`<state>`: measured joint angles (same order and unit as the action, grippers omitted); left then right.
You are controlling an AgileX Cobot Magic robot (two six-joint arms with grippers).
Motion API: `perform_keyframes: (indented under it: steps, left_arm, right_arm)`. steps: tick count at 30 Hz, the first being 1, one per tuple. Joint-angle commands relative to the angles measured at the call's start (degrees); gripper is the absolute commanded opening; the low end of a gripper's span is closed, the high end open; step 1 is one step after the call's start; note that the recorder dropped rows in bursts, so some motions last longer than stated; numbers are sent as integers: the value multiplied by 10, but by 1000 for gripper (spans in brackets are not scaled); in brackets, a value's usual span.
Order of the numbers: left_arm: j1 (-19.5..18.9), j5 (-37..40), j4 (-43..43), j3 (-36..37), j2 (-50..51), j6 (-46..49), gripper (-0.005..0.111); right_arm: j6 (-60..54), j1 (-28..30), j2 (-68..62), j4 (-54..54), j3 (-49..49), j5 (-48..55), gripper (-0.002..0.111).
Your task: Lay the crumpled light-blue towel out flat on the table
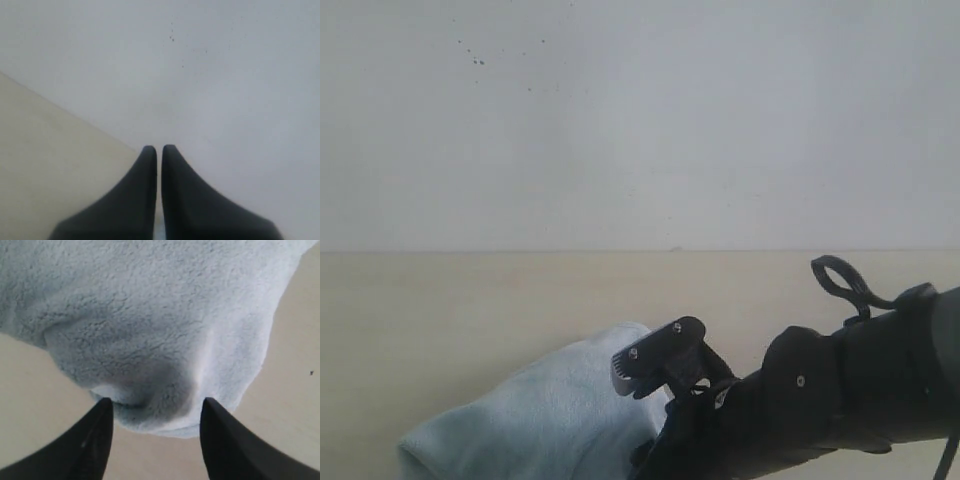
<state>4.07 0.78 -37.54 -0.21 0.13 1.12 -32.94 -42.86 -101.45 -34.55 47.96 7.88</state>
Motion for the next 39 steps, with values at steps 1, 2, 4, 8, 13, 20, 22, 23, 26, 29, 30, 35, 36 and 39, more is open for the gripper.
perform_keyframes:
  steps: [1, 2, 4, 8, 13, 20, 22, 23, 26, 29, 30, 35, 36, 39]
  left_arm:
    - [2, 6, 25, -41, -1, 79, 4]
    - [2, 24, 25, -54, 5, 78, 4]
    - [2, 36, 26, -72, 30, 80, 4]
    - [2, 27, 26, -98, 109, 103, 4]
    - [2, 71, 26, -165, 238, 208, 4]
    - [10, 263, 8, -304, 423, 376, 4]
    - [13, 281, 6, -330, 464, 379, 4]
    - [13, 281, 6, -339, 489, 380, 4]
    - [13, 247, -4, -345, 538, 380, 4]
    - [13, 228, -54, -345, 581, 380, 4]
    - [13, 231, -78, -348, 591, 391, 4]
    - [13, 351, -303, -355, 635, 632, 4]
    - [13, 384, -356, -355, 639, 687, 4]
    - [13, 521, -460, -354, 655, 852, 4]
  right_arm:
    - [-1, -5, -23, 1, 3, -16, 48]
    - [2, -5, -26, 1, 3, -22, 43]
    - [9, -5, -26, 1, 3, -22, 26]
    - [11, -5, -26, 1, 3, -15, 0]
    - [11, -5, -25, 1, 3, -25, 0]
    - [11, -5, 22, 1, 3, -23, 0]
    - [8, -5, 60, 2, 3, -19, 0]
    - [7, -5, 84, 5, 3, -19, 0]
    - [-6, -5, 162, 5, 3, -30, 0]
    - [-38, -5, 231, 5, 8, -71, 0]
    - [-58, -5, 251, 6, 13, -92, 0]
    - [-92, -5, 290, 10, 36, -228, 0]
    - [-92, -5, 290, 11, 39, -253, 0]
    - [-92, -5, 289, 11, 41, -278, 0]
